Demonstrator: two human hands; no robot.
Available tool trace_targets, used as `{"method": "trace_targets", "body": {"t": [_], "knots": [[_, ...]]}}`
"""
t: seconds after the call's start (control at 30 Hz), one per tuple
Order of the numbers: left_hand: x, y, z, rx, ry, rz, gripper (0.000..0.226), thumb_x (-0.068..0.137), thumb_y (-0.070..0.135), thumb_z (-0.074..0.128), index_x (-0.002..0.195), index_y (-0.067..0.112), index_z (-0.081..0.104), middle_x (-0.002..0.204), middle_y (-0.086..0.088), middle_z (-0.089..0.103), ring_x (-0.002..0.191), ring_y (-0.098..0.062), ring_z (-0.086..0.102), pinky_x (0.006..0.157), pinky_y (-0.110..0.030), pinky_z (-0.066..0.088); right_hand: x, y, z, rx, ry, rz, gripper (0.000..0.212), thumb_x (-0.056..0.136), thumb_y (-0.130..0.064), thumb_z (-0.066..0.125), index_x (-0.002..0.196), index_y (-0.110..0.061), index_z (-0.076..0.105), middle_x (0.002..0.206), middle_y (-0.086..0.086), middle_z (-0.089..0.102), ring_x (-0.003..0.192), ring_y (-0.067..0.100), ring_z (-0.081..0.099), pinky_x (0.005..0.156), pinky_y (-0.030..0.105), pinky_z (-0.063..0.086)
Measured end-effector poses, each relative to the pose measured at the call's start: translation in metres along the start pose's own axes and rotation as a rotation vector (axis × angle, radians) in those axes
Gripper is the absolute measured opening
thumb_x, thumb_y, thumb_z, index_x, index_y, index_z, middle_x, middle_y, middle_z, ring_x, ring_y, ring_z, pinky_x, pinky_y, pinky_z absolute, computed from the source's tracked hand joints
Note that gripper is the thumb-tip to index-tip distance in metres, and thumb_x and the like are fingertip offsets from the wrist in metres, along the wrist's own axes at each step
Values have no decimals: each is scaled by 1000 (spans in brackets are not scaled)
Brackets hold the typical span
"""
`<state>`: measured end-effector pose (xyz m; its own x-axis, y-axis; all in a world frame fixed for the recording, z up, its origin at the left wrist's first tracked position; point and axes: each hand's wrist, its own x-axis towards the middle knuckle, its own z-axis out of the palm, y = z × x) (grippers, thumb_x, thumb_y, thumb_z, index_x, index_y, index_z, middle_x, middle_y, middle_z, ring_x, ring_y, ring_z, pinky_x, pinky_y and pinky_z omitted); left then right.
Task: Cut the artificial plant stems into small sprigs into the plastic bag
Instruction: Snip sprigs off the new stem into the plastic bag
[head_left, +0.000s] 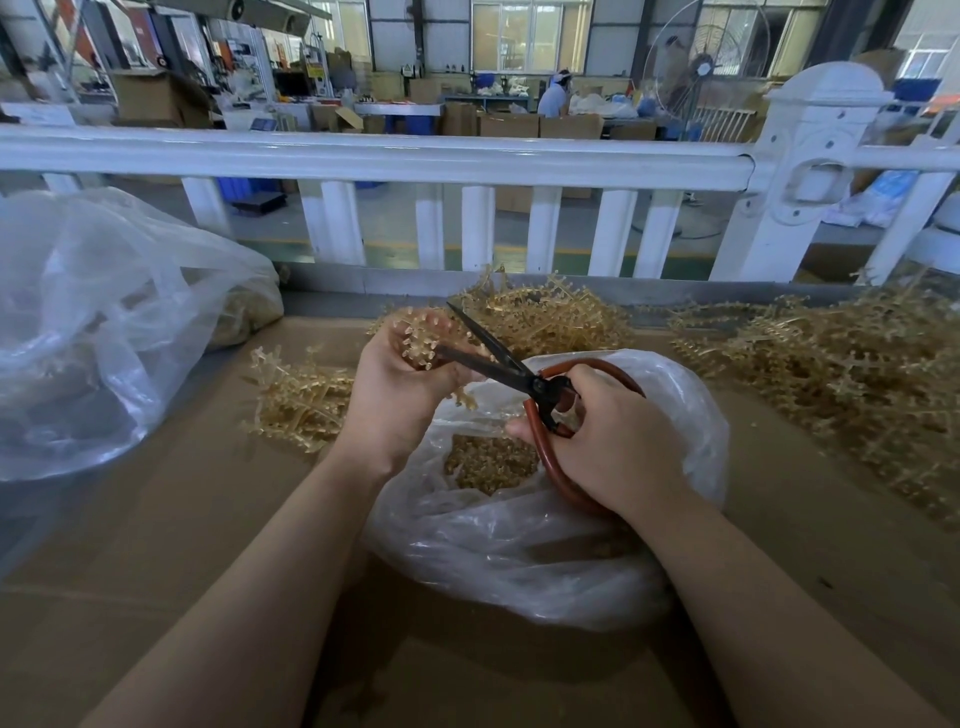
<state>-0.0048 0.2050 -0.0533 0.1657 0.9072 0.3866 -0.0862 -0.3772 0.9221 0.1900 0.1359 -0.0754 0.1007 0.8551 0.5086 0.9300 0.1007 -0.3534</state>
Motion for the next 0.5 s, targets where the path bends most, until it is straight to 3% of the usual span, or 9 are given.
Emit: {"method": "trace_targets", "body": {"t": [0.27,0.37,0.5], "knots": [[-2,2,1,-27,-50,30,33,70,8,84,96,0,67,96,-14,73,95,-35,69,82,-48,57,1,1,-2,-67,33,1,57,71,-88,44,82,-33,53,73,-18,56,63,-2,49,52,11,32],[-2,3,-1,-46,-73,34,24,70,16,83,89,9,72,94,-11,75,93,-35,69,83,-51,56,0,-1,-4,-77,75,-27,51,75,-82,50,83,-32,52,69,-20,50,60,-1,43,51,10,26],[-2,6,-2,-21,-103,48,12,71,22,82,82,23,76,91,-5,76,90,-29,71,84,-50,57,-2,-3,-5,-59,82,-45,54,75,-81,50,82,-28,55,70,-18,54,61,2,46,52,9,28]]}}
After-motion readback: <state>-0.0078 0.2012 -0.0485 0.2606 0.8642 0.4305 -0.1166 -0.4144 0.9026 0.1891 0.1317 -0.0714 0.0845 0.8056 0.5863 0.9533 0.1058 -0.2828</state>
